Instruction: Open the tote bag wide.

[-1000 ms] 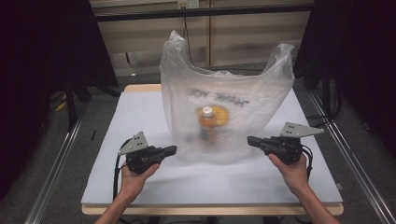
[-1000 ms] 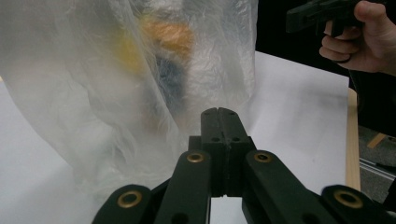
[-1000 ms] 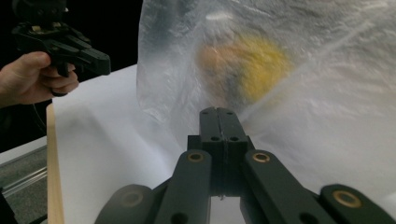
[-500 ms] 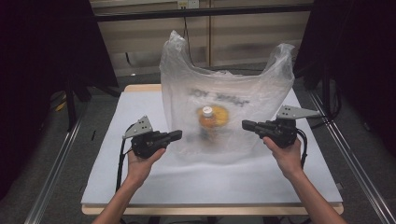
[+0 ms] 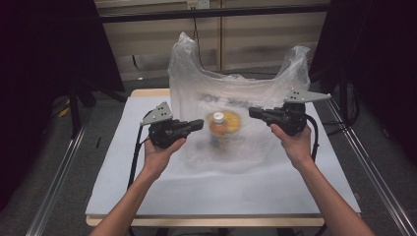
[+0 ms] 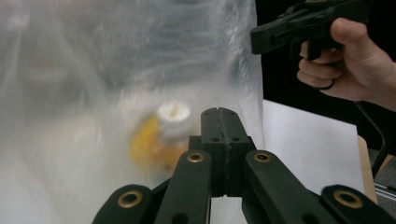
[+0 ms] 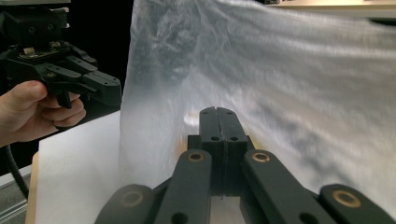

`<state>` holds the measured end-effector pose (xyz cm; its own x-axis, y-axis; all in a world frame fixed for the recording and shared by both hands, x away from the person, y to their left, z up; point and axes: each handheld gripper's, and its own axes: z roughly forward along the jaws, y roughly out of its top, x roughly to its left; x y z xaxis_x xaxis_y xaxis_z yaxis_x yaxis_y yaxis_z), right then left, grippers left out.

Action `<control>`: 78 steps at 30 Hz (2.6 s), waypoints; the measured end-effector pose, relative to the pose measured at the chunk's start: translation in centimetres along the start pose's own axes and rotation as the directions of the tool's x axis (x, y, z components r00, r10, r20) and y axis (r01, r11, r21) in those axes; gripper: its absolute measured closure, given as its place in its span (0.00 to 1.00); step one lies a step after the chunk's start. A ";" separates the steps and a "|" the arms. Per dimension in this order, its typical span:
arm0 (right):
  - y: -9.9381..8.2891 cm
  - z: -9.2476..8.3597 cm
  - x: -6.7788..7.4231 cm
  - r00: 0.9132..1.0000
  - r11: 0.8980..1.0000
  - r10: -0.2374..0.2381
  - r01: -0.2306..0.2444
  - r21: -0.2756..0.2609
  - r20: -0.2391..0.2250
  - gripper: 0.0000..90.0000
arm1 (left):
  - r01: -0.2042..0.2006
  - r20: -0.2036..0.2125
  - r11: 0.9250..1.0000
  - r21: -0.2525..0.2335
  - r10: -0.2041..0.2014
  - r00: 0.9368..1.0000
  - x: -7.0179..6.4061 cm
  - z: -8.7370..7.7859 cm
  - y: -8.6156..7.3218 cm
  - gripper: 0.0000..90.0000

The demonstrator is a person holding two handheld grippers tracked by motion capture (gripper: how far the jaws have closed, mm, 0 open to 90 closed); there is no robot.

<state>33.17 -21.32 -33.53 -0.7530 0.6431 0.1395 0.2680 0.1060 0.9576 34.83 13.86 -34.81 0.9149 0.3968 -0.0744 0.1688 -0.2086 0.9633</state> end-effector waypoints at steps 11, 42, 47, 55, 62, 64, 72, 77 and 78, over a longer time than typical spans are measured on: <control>3.1 2.4 -1.5 0.999 1.000 -0.017 0.017 0.022 0.032 1.00 | 0.019 -0.038 0.999 0.050 -0.017 0.999 1.3 0.7 -1.2 1.00; 5.4 6.7 -4.4 0.996 0.992 0.038 -0.047 0.114 0.081 1.00 | 0.058 -0.037 0.987 0.153 -0.053 0.998 2.2 1.8 -5.3 1.00; 3.6 7.3 -3.8 0.998 0.989 0.053 -0.058 0.133 0.039 1.00 | 0.067 -0.022 0.990 0.123 -0.065 0.998 1.8 2.0 -5.1 1.00; 2.3 7.5 -3.5 0.997 0.990 0.066 -0.069 0.123 0.030 1.00 | 0.036 0.016 0.999 0.024 -0.036 0.999 1.0 2.5 -0.9 1.00; 0.9 7.6 -2.7 0.997 0.991 0.069 -0.070 0.115 0.018 1.00 | 0.043 0.001 0.999 0.007 -0.043 0.999 1.1 3.0 0.0 1.00; 0.1 7.7 -2.3 0.997 0.991 0.075 -0.076 0.111 0.011 1.00 | 0.056 -0.002 0.998 0.007 -0.056 0.998 1.5 3.2 -0.3 1.00; -1.6 7.9 -1.4 0.996 0.990 0.086 -0.085 0.110 -0.001 1.00 | 0.048 -0.004 0.999 -0.015 -0.048 0.999 1.5 3.3 0.0 1.00; -3.1 7.9 -0.9 0.996 0.987 0.089 -0.088 0.137 0.000 1.00 | 0.099 -0.074 0.995 0.034 -0.096 0.993 3.4 3.8 -1.4 1.00; -3.1 7.9 -0.9 0.996 0.987 0.089 -0.088 0.137 0.000 1.00 | 0.099 -0.074 0.995 0.034 -0.096 0.993 3.4 3.8 -1.4 1.00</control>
<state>37.74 -16.24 -38.59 -0.7262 0.6497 0.2245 0.4132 0.1516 0.8979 39.15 12.07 -37.36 0.8646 0.4804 -0.1471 0.2705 -0.1986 0.9420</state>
